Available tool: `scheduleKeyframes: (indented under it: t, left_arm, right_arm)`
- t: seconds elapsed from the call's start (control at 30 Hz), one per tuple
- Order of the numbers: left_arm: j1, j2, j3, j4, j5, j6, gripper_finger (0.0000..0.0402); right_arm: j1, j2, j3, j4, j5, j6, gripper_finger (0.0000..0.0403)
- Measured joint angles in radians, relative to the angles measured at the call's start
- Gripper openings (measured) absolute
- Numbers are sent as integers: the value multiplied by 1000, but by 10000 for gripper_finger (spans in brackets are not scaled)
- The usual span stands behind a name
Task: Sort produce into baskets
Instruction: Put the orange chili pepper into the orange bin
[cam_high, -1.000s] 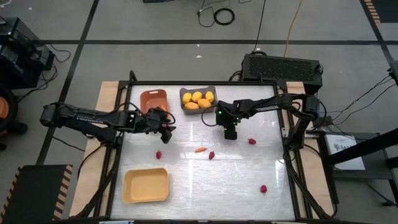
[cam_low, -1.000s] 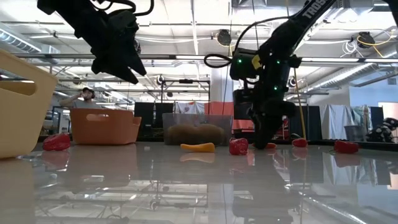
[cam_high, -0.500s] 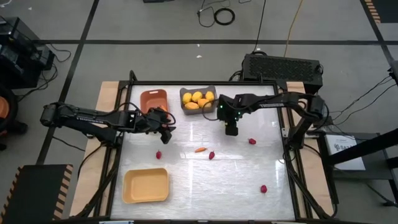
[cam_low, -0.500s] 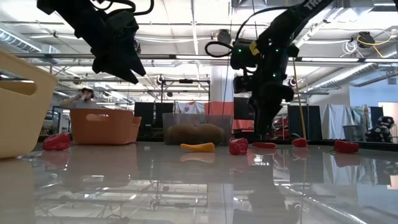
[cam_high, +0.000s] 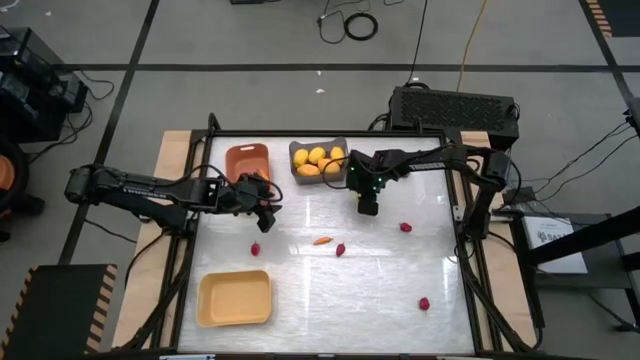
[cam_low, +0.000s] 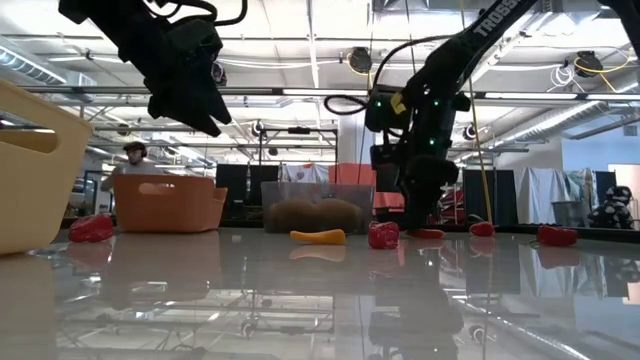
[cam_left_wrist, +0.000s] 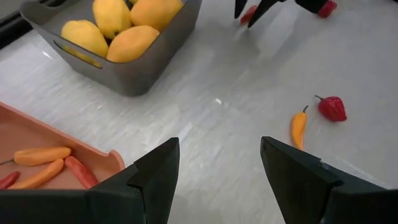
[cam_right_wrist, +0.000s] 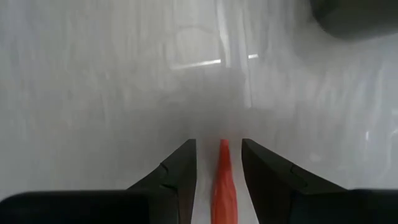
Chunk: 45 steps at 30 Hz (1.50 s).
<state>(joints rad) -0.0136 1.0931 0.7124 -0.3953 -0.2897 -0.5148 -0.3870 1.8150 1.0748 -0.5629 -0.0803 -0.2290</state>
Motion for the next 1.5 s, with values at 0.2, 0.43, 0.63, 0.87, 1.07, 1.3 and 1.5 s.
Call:
scheduleKeyframes:
  t: [0.2, 0.43, 0.63, 0.87, 1.07, 1.3, 1.5]
  left_arm:
    - [-3, 0, 0, -12, 8, -4, 233]
    - [-5, 0, 0, -11, 39, -30, 233]
    - [-25, 0, 0, -11, 53, -52, 233]
    - [-62, 0, 0, -22, 53, -56, 233]
    - [-87, -28, 0, -164, 53, -84, 233]
    - [-100, -123, 0, -354, 53, -108, 233]
    - [-100, -242, 1, -521, -5, -135, 233]
  right_arm:
    - [-6, 37, 5, 19, -1, 39, 119]
    - [-11, 38, 5, 10, -1, 98, 68]
    - [-10, 39, 4, -6, -10, 133, 8]
    - [6, 8, -1, -1, -19, 237, 5]
    - [60, -87, -2, 125, -97, 371, 2]
    - [171, -95, 0, 634, -132, 611, 2]
    - [216, 50, 174, 847, -127, 710, 2]
